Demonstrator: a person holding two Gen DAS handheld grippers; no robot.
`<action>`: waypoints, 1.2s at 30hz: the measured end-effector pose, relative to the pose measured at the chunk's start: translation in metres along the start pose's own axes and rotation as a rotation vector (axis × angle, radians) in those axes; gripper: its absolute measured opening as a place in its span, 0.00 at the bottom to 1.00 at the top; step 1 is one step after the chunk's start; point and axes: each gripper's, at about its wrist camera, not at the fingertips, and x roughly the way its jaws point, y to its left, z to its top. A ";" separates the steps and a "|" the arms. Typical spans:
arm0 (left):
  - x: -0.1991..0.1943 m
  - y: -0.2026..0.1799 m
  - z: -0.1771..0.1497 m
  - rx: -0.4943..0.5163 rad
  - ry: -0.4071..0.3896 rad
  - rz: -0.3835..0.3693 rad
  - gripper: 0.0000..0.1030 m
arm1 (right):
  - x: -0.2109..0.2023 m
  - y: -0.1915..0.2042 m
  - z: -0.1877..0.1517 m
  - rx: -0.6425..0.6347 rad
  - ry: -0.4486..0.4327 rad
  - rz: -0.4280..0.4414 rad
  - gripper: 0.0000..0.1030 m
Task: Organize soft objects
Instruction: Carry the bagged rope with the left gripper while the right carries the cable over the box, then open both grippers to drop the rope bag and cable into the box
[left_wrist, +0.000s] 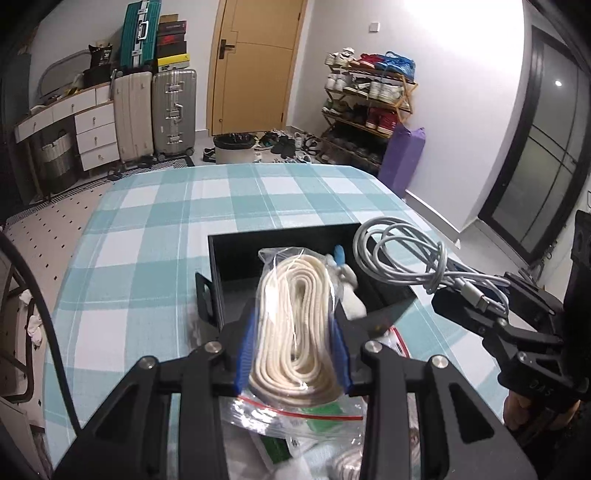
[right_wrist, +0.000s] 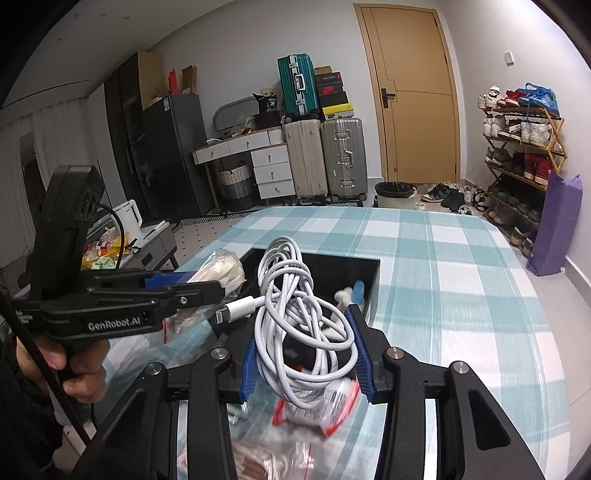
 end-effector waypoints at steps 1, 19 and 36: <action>0.003 0.001 0.003 -0.001 -0.002 0.003 0.34 | 0.003 -0.001 0.004 -0.001 0.000 0.000 0.41; 0.056 0.015 0.029 -0.015 0.034 0.043 0.34 | 0.054 -0.006 0.027 -0.039 0.055 -0.036 0.41; 0.080 0.016 0.026 0.012 0.079 0.041 0.42 | 0.093 -0.004 0.023 -0.121 0.116 -0.079 0.48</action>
